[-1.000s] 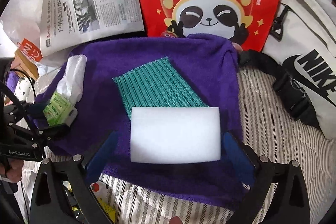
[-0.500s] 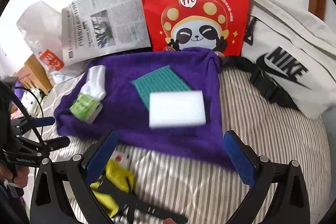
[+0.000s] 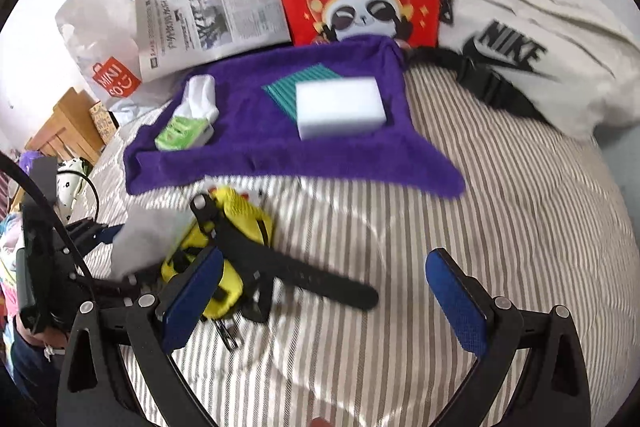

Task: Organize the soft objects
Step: 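Grasp the white sock with the left tool while the right reaches toward the yellow pouch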

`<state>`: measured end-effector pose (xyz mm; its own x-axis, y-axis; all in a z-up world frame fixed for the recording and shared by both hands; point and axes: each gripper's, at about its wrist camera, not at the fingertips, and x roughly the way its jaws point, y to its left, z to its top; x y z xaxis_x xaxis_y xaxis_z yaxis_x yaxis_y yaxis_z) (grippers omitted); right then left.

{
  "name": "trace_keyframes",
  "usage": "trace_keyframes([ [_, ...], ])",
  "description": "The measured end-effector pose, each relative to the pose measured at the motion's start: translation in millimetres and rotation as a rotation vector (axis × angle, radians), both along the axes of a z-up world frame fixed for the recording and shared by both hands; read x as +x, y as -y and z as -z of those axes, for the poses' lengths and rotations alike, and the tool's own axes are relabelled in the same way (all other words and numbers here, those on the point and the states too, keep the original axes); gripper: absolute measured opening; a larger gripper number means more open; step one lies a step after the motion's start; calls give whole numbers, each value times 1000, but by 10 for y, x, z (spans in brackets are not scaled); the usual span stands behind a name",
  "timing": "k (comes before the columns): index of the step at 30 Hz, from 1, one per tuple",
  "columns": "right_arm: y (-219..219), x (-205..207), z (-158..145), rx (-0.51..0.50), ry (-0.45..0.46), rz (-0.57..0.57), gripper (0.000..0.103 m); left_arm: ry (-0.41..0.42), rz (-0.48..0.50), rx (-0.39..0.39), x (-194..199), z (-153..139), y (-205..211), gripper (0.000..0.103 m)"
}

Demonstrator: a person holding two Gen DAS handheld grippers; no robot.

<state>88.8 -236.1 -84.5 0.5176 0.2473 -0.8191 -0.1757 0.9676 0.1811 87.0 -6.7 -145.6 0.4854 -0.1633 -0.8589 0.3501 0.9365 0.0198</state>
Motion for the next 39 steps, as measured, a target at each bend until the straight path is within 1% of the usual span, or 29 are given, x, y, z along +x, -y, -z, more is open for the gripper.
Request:
trace_keyframes([
  [1, 17, -31, 32, 4, -5, 3, 100, 15, 1, -8, -15, -20, 5, 46],
  [3, 44, -75, 101, 10, -13, 7, 100, 44, 5, -16, -44, -46, 4, 33],
  [5, 56, -112, 171, 11, -23, 7, 100, 37, -1, -33, -42, -58, 5, 27],
  [6, 51, -121, 191, 11, -27, 6, 100, 30, -7, -43, -57, -61, -19, 26],
  [9, 23, -146, 246, 1, -22, -16, 99, 20, -66, -64, -123, -92, -185, 24],
  [12, -59, -170, 282, -45, 9, -61, 99, 11, -121, -120, -249, -106, -371, 24],
  [14, -118, -161, 308, -75, 27, -90, 99, 7, -146, -123, -284, -75, -458, 24],
  [16, -182, -128, 344, -110, 49, -124, 99, 3, -173, -106, -320, -31, -539, 24],
  [18, -244, -70, 404, -160, 52, -146, 97, 0, -189, -143, -328, -22, -611, 24],
  [20, -315, -8, 471, -186, 44, -176, 89, -7, -198, -169, -323, -15, -643, 24],
  [22, -363, 45, 527, -200, 31, -190, 76, -3, -200, -174, -309, -9, -651, 24],
  [23, -380, 61, 548, -207, 28, -191, 73, 0, -198, -173, -305, -7, -648, 24],
  [24, -403, 73, 568, -215, 26, -195, 66, 2, -196, -172, -297, -6, -642, 26],
  [26, -427, 64, 562, -202, 44, -208, 49, 1, -192, -175, -285, -10, -640, 27],
  [27, -438, 56, 558, -197, 43, -214, 34, 1, -191, -177, -280, -9, -644, 27],
  [28, -443, 46, 554, -188, 39, -219, 29, 0, -190, -179, -280, -10, -648, 27],
  [29, -439, 28, 539, -185, 41, -218, 28, 0, -189, -182, -280, -10, -651, 27],
  [31, -442, -5, 511, -191, 44, -216, 22, 3, -190, -189, -286, -10, -659, 27],
  [33, -420, -54, 475, -178, 33, -222, 20, 9, -194, -194, -296, -9, -663, 27],
  [35, -363, -99, 433, -130, 13, -223, 17, 15, -196, -198, -306, -6, -660, 27],
  [39, -283, -128, 355, -46, -12, -203, 17, 25, -196, -199, -320, -4, -649, 28],
])
